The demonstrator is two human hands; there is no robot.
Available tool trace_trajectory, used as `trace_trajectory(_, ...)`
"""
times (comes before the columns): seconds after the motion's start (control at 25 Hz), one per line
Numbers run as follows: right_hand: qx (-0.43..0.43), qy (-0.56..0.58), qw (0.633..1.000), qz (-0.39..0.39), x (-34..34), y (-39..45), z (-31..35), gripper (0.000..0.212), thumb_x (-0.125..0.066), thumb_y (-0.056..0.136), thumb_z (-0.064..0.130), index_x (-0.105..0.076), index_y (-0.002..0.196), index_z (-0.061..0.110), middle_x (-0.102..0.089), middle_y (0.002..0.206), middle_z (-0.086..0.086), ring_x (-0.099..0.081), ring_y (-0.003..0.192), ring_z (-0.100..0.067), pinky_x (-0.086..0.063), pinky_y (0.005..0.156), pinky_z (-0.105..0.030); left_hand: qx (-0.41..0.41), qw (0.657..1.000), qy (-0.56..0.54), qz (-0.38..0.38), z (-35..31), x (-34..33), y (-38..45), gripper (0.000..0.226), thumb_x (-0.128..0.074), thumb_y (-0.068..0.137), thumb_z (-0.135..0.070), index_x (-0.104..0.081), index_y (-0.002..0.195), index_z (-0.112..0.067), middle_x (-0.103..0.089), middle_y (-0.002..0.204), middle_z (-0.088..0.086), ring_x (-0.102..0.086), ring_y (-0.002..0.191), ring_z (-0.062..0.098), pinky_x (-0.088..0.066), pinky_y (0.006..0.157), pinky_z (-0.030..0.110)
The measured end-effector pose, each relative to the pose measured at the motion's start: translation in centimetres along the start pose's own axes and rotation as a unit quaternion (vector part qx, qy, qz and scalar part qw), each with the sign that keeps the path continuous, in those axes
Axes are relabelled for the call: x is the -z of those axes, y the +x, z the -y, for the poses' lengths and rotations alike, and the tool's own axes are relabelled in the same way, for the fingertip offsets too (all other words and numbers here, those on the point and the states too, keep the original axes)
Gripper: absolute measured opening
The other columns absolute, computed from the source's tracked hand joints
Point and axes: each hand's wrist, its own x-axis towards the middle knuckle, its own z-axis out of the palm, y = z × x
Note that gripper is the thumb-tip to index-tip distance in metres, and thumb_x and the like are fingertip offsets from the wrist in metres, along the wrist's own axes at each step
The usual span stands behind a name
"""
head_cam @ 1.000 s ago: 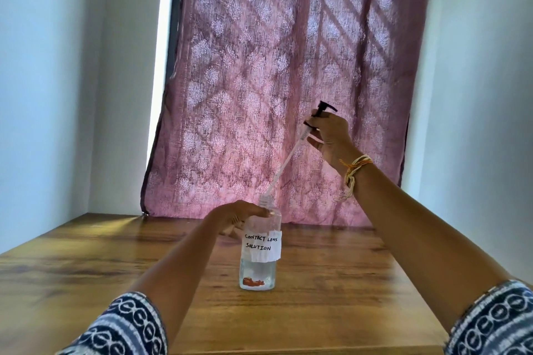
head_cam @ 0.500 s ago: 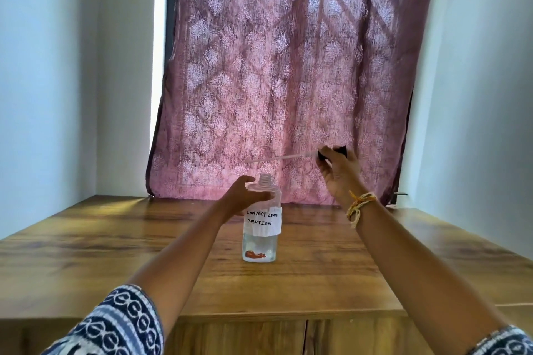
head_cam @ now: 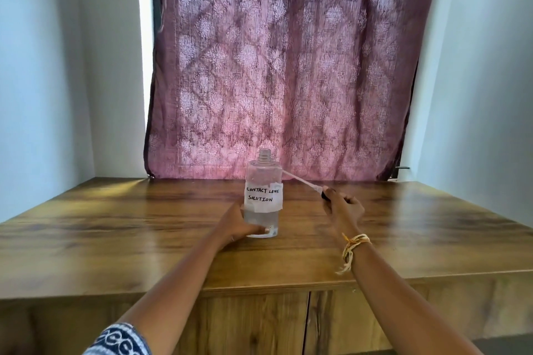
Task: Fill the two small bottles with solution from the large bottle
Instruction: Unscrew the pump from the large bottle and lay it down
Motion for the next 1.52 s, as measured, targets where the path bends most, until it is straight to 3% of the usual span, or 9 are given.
trace_trajectory(0.16, 0.125, -0.397, 0.909, -0.011, 2.0, -0.1, -1.4, 0.030, -0.081, 0.067, 0.030, -0.059, 0.061, 0.011, -0.062, 0.062, -0.002, -0.057, 0.062, -0.020, -0.036, 0.051, -0.027, -0.009, 0.997, 0.072, -0.029, 1.2, -0.5, -0.4, 0.099, -0.091, 0.057, -0.028, -0.038, 0.140, -0.015, -0.056, 0.134, 0.005, -0.056, 0.118, 0.024, -0.051, 0.098, 0.039)
trace_trajectory(0.28, 0.155, -0.488, 0.858, 0.047, 2.9, -0.3, -2.2, 0.035, -0.079, 0.066, 0.033, -0.051, 0.059, 0.014, -0.059, 0.060, 0.000, -0.056, 0.062, -0.021, -0.036, 0.051, -0.028, -0.008, 0.996, 0.078, -0.045, 1.4, -0.5, -0.4, 0.097, -0.091, 0.056, -0.028, -0.040, 0.138, -0.017, -0.058, 0.129, 0.006, -0.058, 0.113, 0.022, -0.053, 0.095, 0.040)
trace_trajectory(0.48, 0.121, -0.571, 0.806, 0.098, 2.7, -0.4, -2.7, 0.038, -0.072, 0.067, 0.047, -0.059, 0.088, 0.019, -0.064, 0.084, 0.003, -0.058, 0.083, -0.022, -0.046, 0.070, -0.034, -0.006, 0.994, 0.084, -0.063, 1.8, -0.6, 0.0, 0.091, -0.090, 0.056, -0.029, -0.044, 0.134, -0.015, -0.060, 0.122, 0.004, -0.060, 0.107, 0.020, -0.055, 0.092, 0.038)
trace_trajectory(0.6, 0.136, -0.594, 0.783, 0.126, 2.8, -0.5, -2.7, 0.035, -0.069, 0.072, 0.053, -0.068, 0.088, 0.022, -0.067, 0.082, 0.003, -0.059, 0.082, -0.020, -0.049, 0.074, -0.034, 0.005, 0.994, 0.090, -0.069, 1.7, -0.8, 0.2, 0.086, -0.089, 0.060, -0.028, -0.045, 0.132, -0.014, -0.061, 0.122, 0.004, -0.060, 0.106, 0.019, -0.055, 0.092, 0.038)
trace_trajectory(0.84, 0.121, -0.568, 0.797, 0.165, 3.7, 0.7, -2.1, 0.023, -0.074, 0.073, 0.041, -0.076, 0.078, 0.018, -0.072, 0.075, 0.001, -0.066, 0.078, -0.018, -0.055, 0.073, -0.035, -0.006, 0.988, 0.122, -0.096, 1.2, -1.6, 0.6, 0.078, -0.087, 0.063, -0.022, -0.047, 0.130, -0.010, -0.061, 0.123, 0.006, -0.060, 0.109, 0.022, -0.054, 0.092, 0.038)
trace_trajectory(1.08, 0.070, -0.528, 0.840, 0.105, 6.5, 3.2, 0.6, 0.017, -0.080, 0.072, 0.031, -0.076, 0.073, 0.015, -0.072, 0.071, -0.002, -0.066, 0.068, -0.015, -0.054, 0.063, -0.031, -0.032, 0.988, 0.115, -0.101, -1.0, -4.9, 1.8, 0.079, -0.088, 0.062, -0.028, -0.049, 0.128, -0.011, -0.062, 0.126, 0.007, -0.060, 0.111, 0.025, -0.054, 0.087, 0.035)
trace_trajectory(1.32, 0.005, -0.497, 0.867, 0.037, 9.7, 6.6, 5.1, 0.017, -0.084, 0.065, 0.017, -0.069, 0.064, 0.009, -0.066, 0.065, -0.005, -0.062, 0.061, -0.017, -0.050, 0.042, -0.019, -0.056, 0.994, 0.061, -0.065, -5.2, -11.2, 5.0, 0.066, -0.089, 0.062, -0.027, -0.056, 0.116, -0.007, -0.066, 0.109, 0.000, -0.063, 0.098, 0.018, -0.049, 0.075, 0.027)
trace_trajectory(1.44, -0.010, -0.501, 0.865, 0.009, 12.2, 9.6, 6.6, 0.027, -0.086, 0.049, 0.023, -0.073, 0.065, 0.005, -0.073, 0.067, -0.008, -0.070, 0.067, -0.021, -0.062, 0.066, -0.034, -0.061, 0.996, 0.046, -0.040, -6.7, -14.8, 6.6, 0.069, -0.088, 0.063, -0.028, -0.053, 0.120, -0.007, -0.064, 0.109, -0.001, -0.061, 0.101, 0.018, -0.045, 0.075, 0.026)
trace_trajectory(1.52, -0.017, -0.511, 0.859, -0.014, 13.6, 10.4, 7.3, 0.022, -0.087, 0.055, 0.019, -0.069, 0.059, 0.005, -0.070, 0.061, -0.007, -0.064, 0.054, -0.016, -0.057, 0.054, -0.026, -0.062, 0.997, 0.041, -0.032, -7.3, -16.8, 7.3, 0.069, -0.086, 0.066, -0.025, -0.050, 0.122, -0.008, -0.060, 0.108, -0.001, -0.059, 0.103, 0.019, -0.043, 0.076, 0.025)
